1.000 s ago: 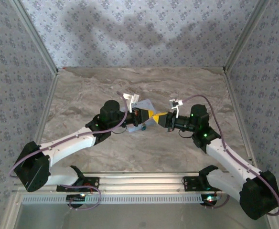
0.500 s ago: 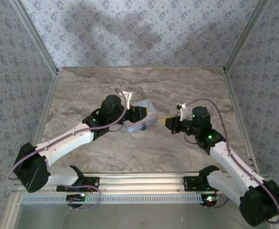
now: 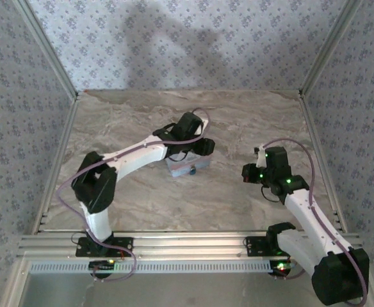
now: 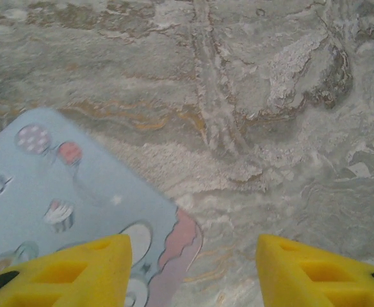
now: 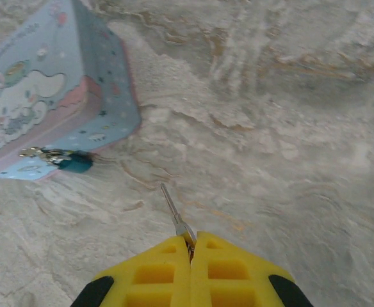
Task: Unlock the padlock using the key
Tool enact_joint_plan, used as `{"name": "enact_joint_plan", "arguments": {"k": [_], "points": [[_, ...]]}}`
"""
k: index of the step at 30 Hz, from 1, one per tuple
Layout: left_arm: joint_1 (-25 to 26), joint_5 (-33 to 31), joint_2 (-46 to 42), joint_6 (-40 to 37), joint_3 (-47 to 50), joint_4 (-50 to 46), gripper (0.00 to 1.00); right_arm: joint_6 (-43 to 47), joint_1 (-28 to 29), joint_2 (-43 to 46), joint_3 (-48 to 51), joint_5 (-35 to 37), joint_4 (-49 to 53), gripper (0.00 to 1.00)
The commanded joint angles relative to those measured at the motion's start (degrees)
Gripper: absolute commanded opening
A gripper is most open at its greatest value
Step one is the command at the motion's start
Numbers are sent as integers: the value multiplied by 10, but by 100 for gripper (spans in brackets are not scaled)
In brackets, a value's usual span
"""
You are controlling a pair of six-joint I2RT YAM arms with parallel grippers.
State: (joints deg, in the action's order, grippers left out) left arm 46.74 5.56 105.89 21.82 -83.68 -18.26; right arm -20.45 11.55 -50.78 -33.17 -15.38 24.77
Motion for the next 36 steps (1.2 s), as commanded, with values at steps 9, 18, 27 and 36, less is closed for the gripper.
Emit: {"name": "enact_joint_plan", "arguments": {"k": [9,18,27,36], "points": [[27,-52,92,-33,-123,-135,55,12,-27,2,-3,8,39,0],[31,-40,120,-37,-136,-147,55,16,-32,-4,-1,5,33,0],[56,-19,124,-64,-126,-153,52,15,-43,-15,-7,-9,49,0],[76,9,71,-70,-50,-140,45,32,-63,-25,-10,-28,53,0]]}}
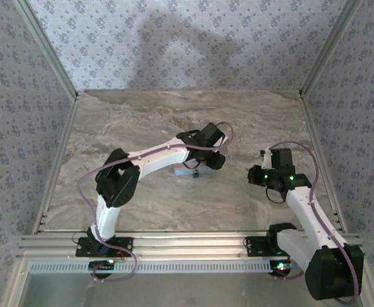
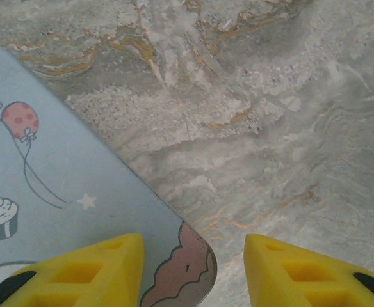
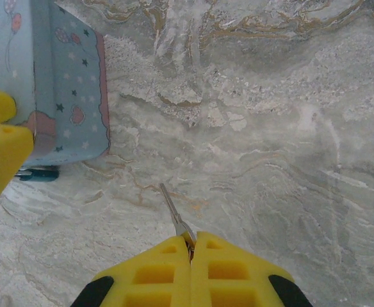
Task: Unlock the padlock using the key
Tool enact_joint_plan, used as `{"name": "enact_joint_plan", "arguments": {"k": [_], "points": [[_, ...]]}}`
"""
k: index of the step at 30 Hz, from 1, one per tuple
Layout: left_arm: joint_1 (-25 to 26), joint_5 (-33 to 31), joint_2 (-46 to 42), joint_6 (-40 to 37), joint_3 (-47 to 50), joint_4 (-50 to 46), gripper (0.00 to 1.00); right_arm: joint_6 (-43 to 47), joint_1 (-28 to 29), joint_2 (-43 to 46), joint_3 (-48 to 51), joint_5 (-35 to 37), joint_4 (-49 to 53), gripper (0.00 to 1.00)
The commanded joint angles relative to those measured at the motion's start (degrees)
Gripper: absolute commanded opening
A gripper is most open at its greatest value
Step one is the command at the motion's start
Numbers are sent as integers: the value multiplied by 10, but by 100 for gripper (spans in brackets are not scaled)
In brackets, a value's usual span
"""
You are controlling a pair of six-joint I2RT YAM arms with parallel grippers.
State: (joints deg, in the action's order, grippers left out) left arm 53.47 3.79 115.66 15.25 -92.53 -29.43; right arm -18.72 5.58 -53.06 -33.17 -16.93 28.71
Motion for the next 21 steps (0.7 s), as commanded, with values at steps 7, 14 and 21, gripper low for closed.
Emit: {"name": "enact_joint_plan", "arguments": {"k": [7,14,21], "points": [[10,29,-107,10,123,6,44,12,-2,-9,0,-43,-25,0],[10,24,-136,16,166,12,42,9,20,-22,1,-58,-46,0],[9,17,-177,21,201,31,42,2,66,-30,-1,-71,-87,0]]}}
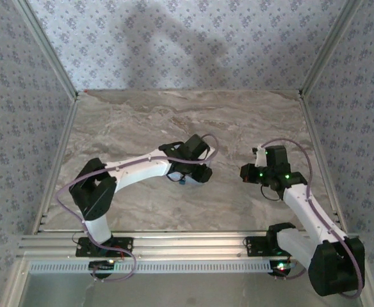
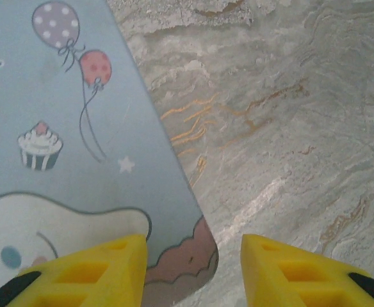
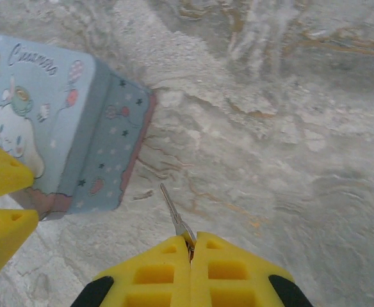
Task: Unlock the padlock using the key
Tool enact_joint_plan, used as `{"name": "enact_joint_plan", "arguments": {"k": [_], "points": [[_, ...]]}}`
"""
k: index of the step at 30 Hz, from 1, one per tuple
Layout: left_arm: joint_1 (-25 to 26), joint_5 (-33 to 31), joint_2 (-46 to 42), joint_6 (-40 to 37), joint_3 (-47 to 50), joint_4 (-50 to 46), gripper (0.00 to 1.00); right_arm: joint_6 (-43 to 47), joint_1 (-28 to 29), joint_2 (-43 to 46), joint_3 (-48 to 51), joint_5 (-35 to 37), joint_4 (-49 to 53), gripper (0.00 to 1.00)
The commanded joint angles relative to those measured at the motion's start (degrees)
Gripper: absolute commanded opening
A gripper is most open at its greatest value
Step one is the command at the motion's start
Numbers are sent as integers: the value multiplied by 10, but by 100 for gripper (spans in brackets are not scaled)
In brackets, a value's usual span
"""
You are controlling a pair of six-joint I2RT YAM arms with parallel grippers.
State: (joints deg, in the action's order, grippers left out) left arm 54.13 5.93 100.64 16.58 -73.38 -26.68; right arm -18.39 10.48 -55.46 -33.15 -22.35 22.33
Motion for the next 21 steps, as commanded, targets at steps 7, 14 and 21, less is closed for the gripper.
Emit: {"name": "enact_joint_plan", "arguments": {"k": [7,14,21], "points": [[-21,24,-82,21,44,42,51,-16,94,-42,-28,-29,-71,0],[-75,29,-221,65,173,110,58,-42,154,-99,-58,-50,-139,0],[-137,72,-339,125,335,196,69,-46,204,-183,-108,-57,-188,0]]}}
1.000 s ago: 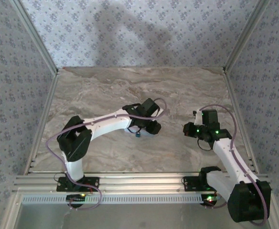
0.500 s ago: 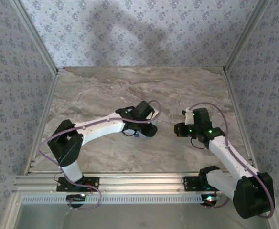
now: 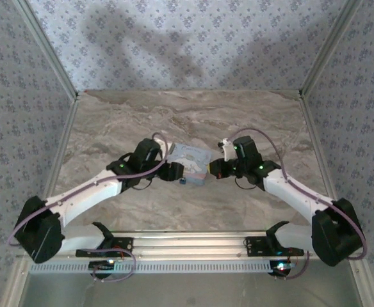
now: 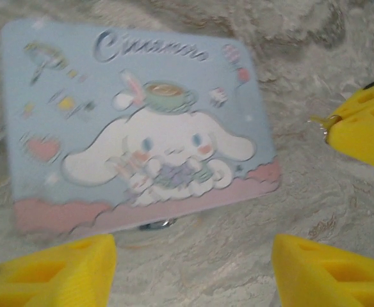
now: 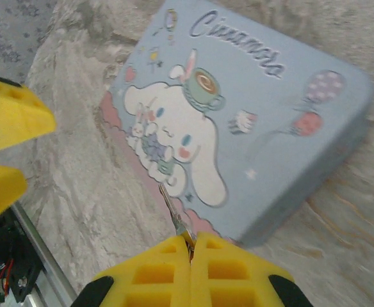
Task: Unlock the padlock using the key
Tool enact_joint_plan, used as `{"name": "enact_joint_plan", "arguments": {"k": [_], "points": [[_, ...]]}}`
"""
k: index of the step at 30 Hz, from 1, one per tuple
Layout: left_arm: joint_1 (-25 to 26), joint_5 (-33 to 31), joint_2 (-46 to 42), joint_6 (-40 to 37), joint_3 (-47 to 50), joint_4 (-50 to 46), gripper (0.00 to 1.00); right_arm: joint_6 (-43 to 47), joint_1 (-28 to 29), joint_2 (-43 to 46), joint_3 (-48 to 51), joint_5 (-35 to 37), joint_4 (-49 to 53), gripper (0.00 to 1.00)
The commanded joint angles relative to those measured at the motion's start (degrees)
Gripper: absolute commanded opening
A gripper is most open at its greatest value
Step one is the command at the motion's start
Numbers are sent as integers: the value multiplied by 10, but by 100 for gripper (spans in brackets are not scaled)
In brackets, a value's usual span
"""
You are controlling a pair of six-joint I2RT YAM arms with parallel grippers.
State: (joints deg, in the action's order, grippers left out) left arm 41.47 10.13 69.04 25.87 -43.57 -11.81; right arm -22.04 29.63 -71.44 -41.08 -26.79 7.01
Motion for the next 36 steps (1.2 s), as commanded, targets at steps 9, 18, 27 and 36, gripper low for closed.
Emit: {"name": "enact_joint_plan", "arguments": {"k": [9,18,27,36], "points": [[-16,61,-33,55,149,161,75,-3,47,-141,-100,-13,-41,0],[-3,82,47,68,182,293,74,8,52,-208,-129,12,-11,0],[18,48,120,58,176,335,69,14,55,-248,-139,31,30,0],[22,-10,148,50,169,352,66,18,65,-249,-145,43,42,0]]}}
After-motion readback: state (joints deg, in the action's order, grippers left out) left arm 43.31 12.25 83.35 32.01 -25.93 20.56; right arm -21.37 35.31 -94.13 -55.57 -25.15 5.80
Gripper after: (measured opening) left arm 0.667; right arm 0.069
